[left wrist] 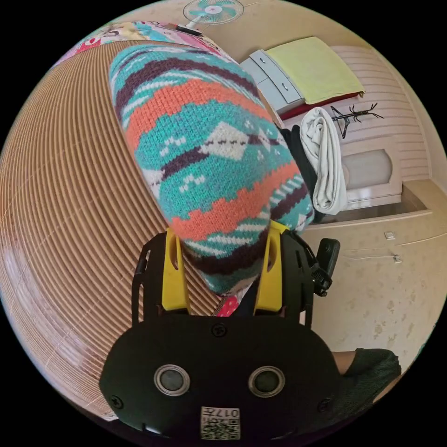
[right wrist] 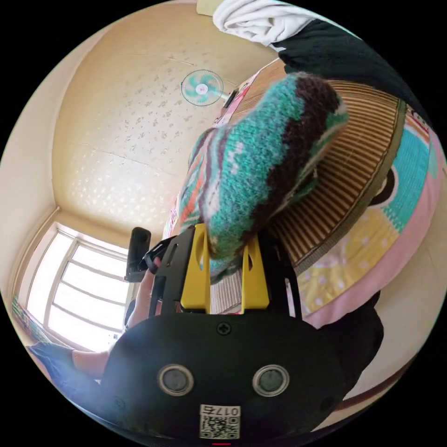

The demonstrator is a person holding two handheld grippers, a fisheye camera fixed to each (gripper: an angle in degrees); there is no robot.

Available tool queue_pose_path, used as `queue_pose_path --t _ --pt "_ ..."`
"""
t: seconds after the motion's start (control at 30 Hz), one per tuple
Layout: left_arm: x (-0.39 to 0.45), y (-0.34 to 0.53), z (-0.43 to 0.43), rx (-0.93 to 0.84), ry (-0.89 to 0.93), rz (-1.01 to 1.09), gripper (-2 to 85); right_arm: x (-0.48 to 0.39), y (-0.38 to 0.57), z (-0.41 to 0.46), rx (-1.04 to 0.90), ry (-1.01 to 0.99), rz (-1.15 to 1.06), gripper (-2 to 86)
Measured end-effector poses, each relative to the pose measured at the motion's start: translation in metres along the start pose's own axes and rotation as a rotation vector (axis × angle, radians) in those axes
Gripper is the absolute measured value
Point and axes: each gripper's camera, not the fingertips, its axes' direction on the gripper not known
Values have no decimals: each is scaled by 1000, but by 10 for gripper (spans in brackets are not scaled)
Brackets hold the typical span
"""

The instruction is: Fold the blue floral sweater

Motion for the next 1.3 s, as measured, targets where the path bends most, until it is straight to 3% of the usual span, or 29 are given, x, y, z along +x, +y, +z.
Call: queue_pose_path --t 0.13,0.27,0.4,0.6,0.7,0.83,1.07,1.3 --pt "48 -45 51 -38 40 108 238 39 -47 -41 123 70 18 96" --pt "83 -7 45 12 -11 282 217 62 -58 -62 274 137 -5 102" --pt "68 127 -2 43 -49 412 159 79 -41 -51 313 78 36 118" --pt "-30 347 -136 116 -239 171 134 66 46 -50 307 60 -10 77" --pt "-80 432 -209 236 -371 -102 141 38 98 -24 198 164 -121 73" --pt "-107 488 -268 401 -687 -218 139 9 162 74 -150 190 -312 81" --pt "-128 497 -346 651 -652 -358 140 -68 263 210 -520 200 -641 85" --pt "-160 515 -447 833 -804 -409 139 -58 334 253 -481 461 -893 48"
